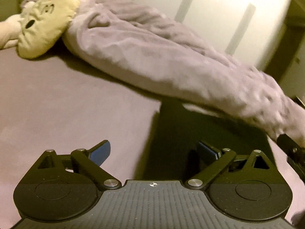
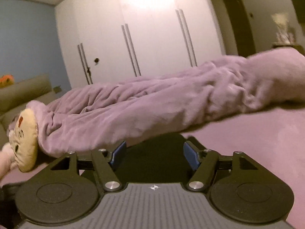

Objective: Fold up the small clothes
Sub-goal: 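Lower the left tool onto the folded sweater edge and close it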

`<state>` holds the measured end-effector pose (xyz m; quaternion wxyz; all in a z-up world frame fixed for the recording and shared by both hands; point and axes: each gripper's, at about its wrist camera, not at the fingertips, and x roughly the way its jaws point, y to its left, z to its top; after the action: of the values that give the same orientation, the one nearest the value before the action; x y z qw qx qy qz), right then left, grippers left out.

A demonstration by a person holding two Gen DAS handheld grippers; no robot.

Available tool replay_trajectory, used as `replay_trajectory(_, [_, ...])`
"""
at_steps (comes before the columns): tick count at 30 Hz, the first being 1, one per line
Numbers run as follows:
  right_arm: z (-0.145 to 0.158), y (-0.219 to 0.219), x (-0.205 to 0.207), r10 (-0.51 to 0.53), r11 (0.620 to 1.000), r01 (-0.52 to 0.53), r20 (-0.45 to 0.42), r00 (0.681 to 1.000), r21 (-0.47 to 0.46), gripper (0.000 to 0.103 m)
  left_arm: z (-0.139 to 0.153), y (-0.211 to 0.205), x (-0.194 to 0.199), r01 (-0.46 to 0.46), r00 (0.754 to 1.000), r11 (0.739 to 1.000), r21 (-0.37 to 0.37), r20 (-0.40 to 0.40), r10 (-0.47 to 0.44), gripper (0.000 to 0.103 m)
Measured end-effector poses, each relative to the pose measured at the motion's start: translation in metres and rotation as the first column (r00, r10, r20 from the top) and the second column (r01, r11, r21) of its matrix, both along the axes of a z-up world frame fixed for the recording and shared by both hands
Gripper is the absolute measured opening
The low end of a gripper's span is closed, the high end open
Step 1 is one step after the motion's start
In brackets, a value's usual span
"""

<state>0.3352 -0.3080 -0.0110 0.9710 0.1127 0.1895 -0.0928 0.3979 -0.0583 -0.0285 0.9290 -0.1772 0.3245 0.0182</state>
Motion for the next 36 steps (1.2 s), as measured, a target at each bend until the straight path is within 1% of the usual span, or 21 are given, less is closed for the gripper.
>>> replay_trajectory(1, [-0.003, 0.003, 0.007, 0.006, 1.0, -0.006, 0.005, 1.0, -0.023, 0.075, -0.004, -0.005, 0.008, -0.023, 0.999, 1.0, 0.0, 0.029, 0.023, 0.1])
replay_trajectory(2, [-0.009, 0.003, 0.015, 0.012, 0.999, -0.012, -0.003, 1.0, -0.05, 0.076, -0.008, -0.009, 0.015, -0.03, 0.999, 1.0, -0.003, 0.04, 0.03, 0.101])
replay_trajectory(3, [-0.016, 0.001, 0.025, 0.017, 0.997, -0.018, -0.021, 1.0, -0.08, 0.076, -0.012, -0.013, 0.021, -0.019, 0.999, 1.0, -0.001, 0.029, 0.019, 0.101])
replay_trajectory(5, [-0.032, 0.002, 0.029, -0.013, 0.981, 0.001, -0.063, 0.998, -0.195, 0.076, -0.023, -0.027, 0.027, 0.005, 1.0, 0.998, 0.059, 0.009, -0.006, 0.101])
replay_trajectory(6, [-0.042, 0.001, 0.026, -0.017, 0.973, 0.003, -0.059, 0.998, -0.233, 0.076, -0.03, -0.033, 0.027, 0.01, 1.0, 0.995, 0.104, 0.001, -0.01, 0.102])
replay_trajectory(7, [-0.05, -0.002, 0.026, -0.022, 0.972, 0.007, -0.063, 0.998, -0.233, 0.076, -0.038, -0.038, 0.025, 0.017, 1.0, 0.99, 0.14, 0.014, -0.019, 0.103])
replay_trajectory(8, [-0.056, -0.006, 0.024, -0.032, 0.975, 0.018, -0.061, 0.998, -0.219, 0.076, -0.042, -0.039, 0.022, 0.013, 0.999, 0.989, 0.147, 0.041, -0.019, 0.103])
replay_trajectory(10, [-0.068, -0.014, 0.023, -0.044, 0.985, 0.037, -0.035, 0.998, -0.167, 0.076, -0.048, -0.036, 0.017, 0.008, 0.997, 0.991, 0.134, 0.069, -0.017, 0.103])
replay_trajectory(12, [-0.076, -0.025, 0.025, -0.052, 0.993, 0.046, -0.053, 0.997, -0.113, 0.077, -0.055, -0.035, 0.018, 0.005, 0.998, 0.994, 0.112, 0.061, -0.012, 0.103])
replay_trajectory(15, [-0.073, -0.019, 0.04, -0.055, 0.987, 0.037, -0.116, 0.992, -0.154, 0.082, -0.052, -0.03, 0.025, 0.023, 1.0, 0.997, 0.077, 0.018, -0.025, 0.103])
replay_trajectory(16, [-0.071, -0.018, 0.043, -0.055, 0.987, 0.033, -0.136, 0.989, -0.159, 0.083, -0.051, -0.024, 0.027, 0.036, 0.999, 0.999, 0.032, -0.006, -0.036, 0.103])
replay_trajectory(18, [-0.063, -0.02, 0.043, -0.049, 0.992, 0.03, -0.162, 0.986, -0.121, 0.085, -0.047, -0.009, 0.027, 0.075, 0.996, 0.996, -0.053, -0.053, -0.078, 0.103])
replay_trajectory(19, [-0.058, -0.023, 0.039, -0.035, 0.996, 0.02, -0.177, 0.984, -0.084, 0.087, -0.044, -0.002, 0.024, 0.115, 0.99, 0.989, -0.09, -0.074, -0.122, 0.103])
replay_trajectory(22, [-0.043, -0.035, 0.018, 0.028, 1.0, -0.025, -0.232, 0.972, 0.015, 0.09, -0.036, 0.015, 0.011, 0.217, 0.969, 0.97, -0.107, -0.1, -0.227, 0.103])
replay_trajectory(24, [-0.04, -0.04, -0.004, 0.051, 0.998, -0.056, -0.267, 0.962, -0.01, 0.091, -0.029, 0.025, -0.002, 0.282, 0.948, 0.952, -0.119, -0.117, -0.295, 0.103])
replay_trajectory(25, [-0.04, -0.044, -0.014, 0.065, 0.997, -0.073, -0.282, 0.957, -0.016, 0.091, -0.026, 0.033, -0.007, 0.315, 0.936, 0.938, -0.146, -0.116, -0.332, 0.103])
replay_trajectory(29, [-0.04, -0.072, -0.041, 0.133, 0.989, -0.107, -0.321, 0.938, 0.099, 0.091, -0.025, 0.05, -0.017, 0.401, 0.883, 0.882, -0.246, -0.152, -0.444, 0.103])
replay_trajectory(30, [-0.039, -0.078, -0.043, 0.145, 0.986, -0.108, -0.322, 0.936, 0.129, 0.091, -0.027, 0.052, -0.018, 0.418, 0.867, 0.865, -0.278, -0.162, -0.471, 0.103])
replay_trajectory(33, [-0.04, -0.096, -0.041, 0.172, 0.968, -0.098, -0.324, 0.93, 0.231, 0.091, -0.032, 0.055, -0.014, 0.441, 0.841, 0.835, -0.329, -0.173, -0.513, 0.103])
replay_trajectory(34, [-0.042, -0.102, -0.04, 0.178, 0.957, -0.09, -0.316, 0.932, 0.274, 0.091, -0.033, 0.055, -0.014, 0.447, 0.832, 0.825, -0.347, -0.177, -0.525, 0.103])
replay_trajectory(36, [-0.052, -0.115, -0.035, 0.203, 0.918, -0.071, -0.308, 0.93, 0.389, 0.091, -0.038, 0.055, -0.006, 0.436, 0.826, 0.807, -0.397, -0.179, -0.535, 0.103])
